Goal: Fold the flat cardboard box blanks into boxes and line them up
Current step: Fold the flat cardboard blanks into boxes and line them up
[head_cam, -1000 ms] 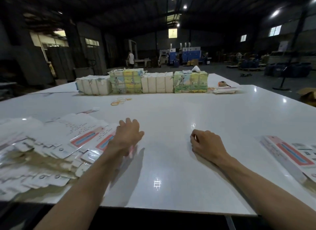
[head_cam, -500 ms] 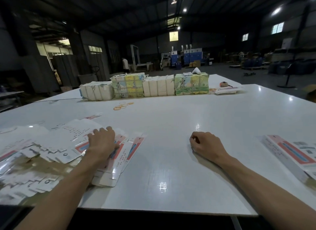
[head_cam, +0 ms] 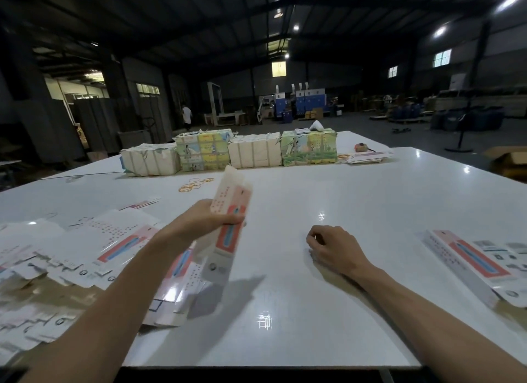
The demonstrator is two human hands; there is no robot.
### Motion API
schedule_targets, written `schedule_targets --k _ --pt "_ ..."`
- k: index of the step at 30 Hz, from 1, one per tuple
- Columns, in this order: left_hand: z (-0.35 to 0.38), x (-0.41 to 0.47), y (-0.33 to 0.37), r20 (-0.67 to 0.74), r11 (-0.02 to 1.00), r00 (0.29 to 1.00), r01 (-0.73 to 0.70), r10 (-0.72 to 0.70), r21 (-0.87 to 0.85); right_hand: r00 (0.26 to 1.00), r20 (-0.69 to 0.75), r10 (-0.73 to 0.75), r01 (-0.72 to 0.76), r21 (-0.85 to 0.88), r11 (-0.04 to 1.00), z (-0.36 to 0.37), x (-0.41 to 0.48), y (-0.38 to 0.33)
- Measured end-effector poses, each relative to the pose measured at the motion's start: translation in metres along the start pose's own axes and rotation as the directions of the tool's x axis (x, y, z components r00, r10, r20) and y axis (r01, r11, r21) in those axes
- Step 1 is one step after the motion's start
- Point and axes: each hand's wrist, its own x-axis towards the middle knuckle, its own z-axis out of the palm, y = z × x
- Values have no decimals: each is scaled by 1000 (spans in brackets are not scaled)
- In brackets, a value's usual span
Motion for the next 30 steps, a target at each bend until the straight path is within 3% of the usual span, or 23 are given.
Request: schedule_targets --k 3,6,10,16,23,30 --pt "46 7 13 270 937 958 1 100 -350 998 -67 9 -3 89 996 -1 0 0" --pt "93 16 21 308 874 942 37 132 -485 980 -200 -7 44 182 982 -5 1 0" --pt "143 23 15 388 709 913 191 126 -678 947 -318 -41 132 268 954 -10 0 -3" --pt "163 27 0 343 570 915 170 210 -804 931 -331 -152 219 175 960 -11 6 -9" --pt "162 22 1 391 570 878 179 275 -802 961 -219 -171 187 54 981 -24 14 -23" --pt "162 21 4 359 604 893 131 273 -786 973 -190 -132 185 295 937 -40 33 -32"
